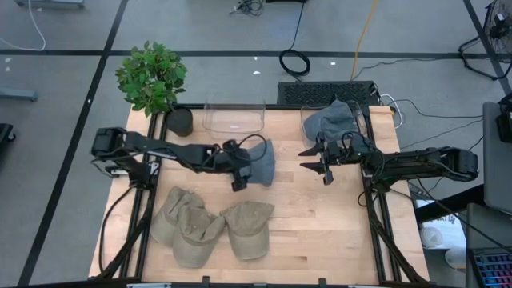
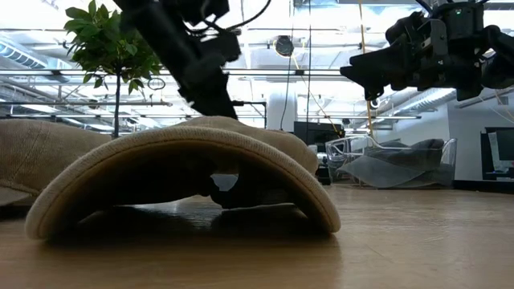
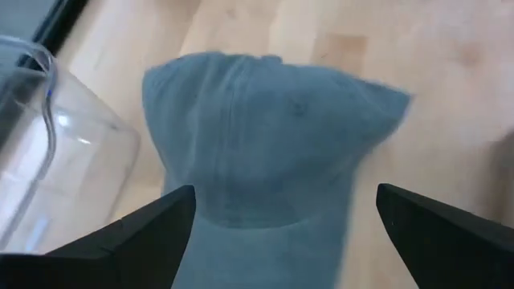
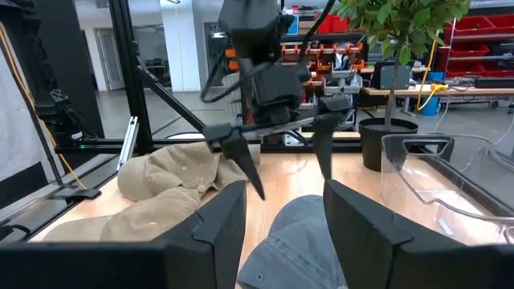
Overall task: Pick & Place hat
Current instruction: Put the blue cap into the right transparent bin
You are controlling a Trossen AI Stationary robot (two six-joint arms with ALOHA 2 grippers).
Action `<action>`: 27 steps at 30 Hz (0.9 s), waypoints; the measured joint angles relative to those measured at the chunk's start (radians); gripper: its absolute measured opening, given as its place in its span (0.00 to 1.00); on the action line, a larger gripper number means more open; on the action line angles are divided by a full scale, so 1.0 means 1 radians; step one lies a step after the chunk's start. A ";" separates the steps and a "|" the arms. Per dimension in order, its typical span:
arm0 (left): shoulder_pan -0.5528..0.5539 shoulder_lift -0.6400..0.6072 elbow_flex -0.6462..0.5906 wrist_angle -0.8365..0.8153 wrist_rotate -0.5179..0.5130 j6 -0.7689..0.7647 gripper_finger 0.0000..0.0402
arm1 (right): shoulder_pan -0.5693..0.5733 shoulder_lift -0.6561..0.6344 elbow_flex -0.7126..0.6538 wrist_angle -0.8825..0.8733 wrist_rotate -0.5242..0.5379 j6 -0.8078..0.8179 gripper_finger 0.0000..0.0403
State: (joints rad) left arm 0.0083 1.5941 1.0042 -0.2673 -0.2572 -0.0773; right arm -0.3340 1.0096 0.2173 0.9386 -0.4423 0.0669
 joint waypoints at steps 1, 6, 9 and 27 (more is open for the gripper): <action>0.004 0.010 0.000 0.010 -0.002 0.021 0.99 | 0.000 0.000 0.000 -0.001 0.000 0.000 0.39; 0.034 0.040 0.000 0.055 -0.007 0.050 0.99 | 0.000 0.000 0.000 -0.006 0.000 0.000 0.39; 0.058 0.051 -0.002 0.053 -0.001 0.023 0.99 | 0.000 0.000 0.000 -0.008 0.000 0.000 0.39; 0.097 0.169 0.000 0.168 0.049 -0.011 0.99 | 0.000 0.000 0.000 -0.012 0.000 0.000 0.39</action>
State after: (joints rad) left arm 0.1054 1.7634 1.0039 -0.0998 -0.2081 -0.0886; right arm -0.3342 1.0096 0.2173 0.9262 -0.4423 0.0669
